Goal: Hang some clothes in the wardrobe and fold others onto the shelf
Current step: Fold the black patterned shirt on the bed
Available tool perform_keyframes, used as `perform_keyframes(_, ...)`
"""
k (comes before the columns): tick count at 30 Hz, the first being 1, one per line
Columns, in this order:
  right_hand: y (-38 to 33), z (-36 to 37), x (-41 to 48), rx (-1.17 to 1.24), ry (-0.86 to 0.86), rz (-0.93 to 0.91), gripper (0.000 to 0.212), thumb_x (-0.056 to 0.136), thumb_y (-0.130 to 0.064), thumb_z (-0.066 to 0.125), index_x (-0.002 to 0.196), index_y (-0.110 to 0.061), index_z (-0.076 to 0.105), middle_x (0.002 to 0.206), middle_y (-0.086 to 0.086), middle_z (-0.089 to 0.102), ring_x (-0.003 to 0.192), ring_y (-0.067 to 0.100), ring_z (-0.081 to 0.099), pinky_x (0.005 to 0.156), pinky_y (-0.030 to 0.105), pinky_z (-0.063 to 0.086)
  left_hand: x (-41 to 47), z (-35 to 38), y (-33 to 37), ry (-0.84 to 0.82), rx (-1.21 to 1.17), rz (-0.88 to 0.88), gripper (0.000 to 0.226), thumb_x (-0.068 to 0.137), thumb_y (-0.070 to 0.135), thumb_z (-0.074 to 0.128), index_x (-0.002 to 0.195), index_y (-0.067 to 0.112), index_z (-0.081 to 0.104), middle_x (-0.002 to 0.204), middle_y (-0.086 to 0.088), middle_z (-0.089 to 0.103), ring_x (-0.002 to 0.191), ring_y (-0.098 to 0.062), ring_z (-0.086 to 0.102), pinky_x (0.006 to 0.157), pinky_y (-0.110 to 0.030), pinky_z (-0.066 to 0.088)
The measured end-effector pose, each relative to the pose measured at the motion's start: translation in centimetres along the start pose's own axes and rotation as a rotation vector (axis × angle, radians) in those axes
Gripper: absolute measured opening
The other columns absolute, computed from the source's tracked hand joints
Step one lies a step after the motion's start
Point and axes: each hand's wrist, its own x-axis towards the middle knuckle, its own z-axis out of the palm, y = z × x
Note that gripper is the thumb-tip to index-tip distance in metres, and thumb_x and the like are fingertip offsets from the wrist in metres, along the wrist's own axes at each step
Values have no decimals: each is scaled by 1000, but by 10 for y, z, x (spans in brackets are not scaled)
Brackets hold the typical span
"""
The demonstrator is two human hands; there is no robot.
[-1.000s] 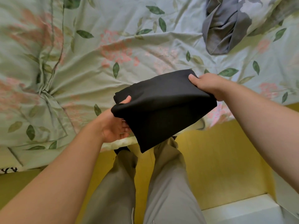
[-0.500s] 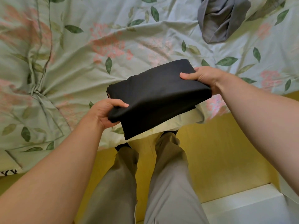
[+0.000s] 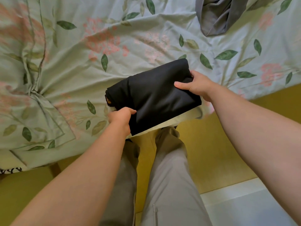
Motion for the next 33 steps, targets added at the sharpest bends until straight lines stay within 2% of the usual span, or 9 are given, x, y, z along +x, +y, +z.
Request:
perform_keyframes(2, -3, 2, -8, 88, -79, 18, 65, 74, -40, 85, 131, -24, 58, 119, -3, 69, 105, 17, 68, 94, 37, 54, -5, -7, -2, -117, -65, -40, 55, 64, 15, 71, 118, 12, 59, 111, -12, 70, 91, -33, 70, 63, -39, 59)
perform_keyframes(5, -9, 6, -18, 201, -60, 50, 50, 78, -32, 78, 123, -17, 63, 110, 4, 74, 99, 26, 72, 86, 38, 57, -23, -17, 5, -219, -117, -25, 19, 87, 26, 61, 102, 16, 67, 98, -8, 76, 86, -29, 72, 74, -38, 57)
perform_keyframes(9, -17, 9, -25, 309, -6, 99, 88, 59, -70, 81, 124, -16, 59, 110, 4, 73, 94, 23, 74, 89, 43, 58, -26, -22, 22, -372, -163, -10, 48, 87, 65, 60, 114, 27, 70, 105, -3, 76, 91, -28, 75, 80, -43, 55)
perform_keyframes(13, -24, 13, -25, 209, 1, 104, 82, 60, -82, 70, 113, -19, 68, 104, -3, 75, 92, 19, 73, 87, 34, 58, -21, -13, 34, -347, -164, 27, 57, 85, 70, 58, 121, 27, 67, 108, -3, 76, 92, -27, 74, 85, -46, 57)
perform_keyframes(20, -25, 16, -67, 365, 58, 56, 55, 81, -62, 69, 105, -13, 67, 102, 3, 75, 90, 19, 74, 78, 32, 61, -38, -36, 54, -277, -66, 123, 70, 76, 77, 61, 127, 30, 62, 115, 2, 73, 100, -26, 73, 91, -50, 55)
perform_keyframes(23, -35, 15, -104, 438, 151, 85, 61, 79, -65, 70, 105, -10, 68, 100, 4, 75, 87, 20, 74, 76, 33, 62, -67, -46, 72, -339, 1, 116, 72, 79, 81, 49, 130, 32, 62, 119, 2, 72, 106, -26, 71, 97, -49, 52)
perform_keyframes(26, -50, 6, -146, 434, 247, 116, 80, 76, -78, 61, 107, -4, 66, 101, 12, 73, 86, 26, 72, 82, 39, 60, -106, -53, 84, -294, 50, 130, 65, 81, 79, 50, 122, 30, 64, 107, 1, 76, 96, -25, 74, 82, -45, 58)
perform_keyframes(28, -62, -6, -177, 401, 332, 112, 78, 82, -79, 51, 98, -3, 63, 91, 8, 69, 80, 23, 66, 74, 34, 56, -137, -56, 96, -258, 110, 174, 72, 73, 82, 58, 121, 28, 63, 107, -1, 76, 94, -28, 74, 73, -46, 60)
perform_keyframes(33, -74, -46, -251, 386, 536, 79, 71, 85, -80, 42, 89, -11, 60, 94, 6, 65, 87, 26, 63, 83, 39, 55, -221, -34, 134, -225, 360, 456, 73, 85, 76, 49, 132, 19, 54, 120, -1, 64, 99, -24, 65, 74, -33, 54)
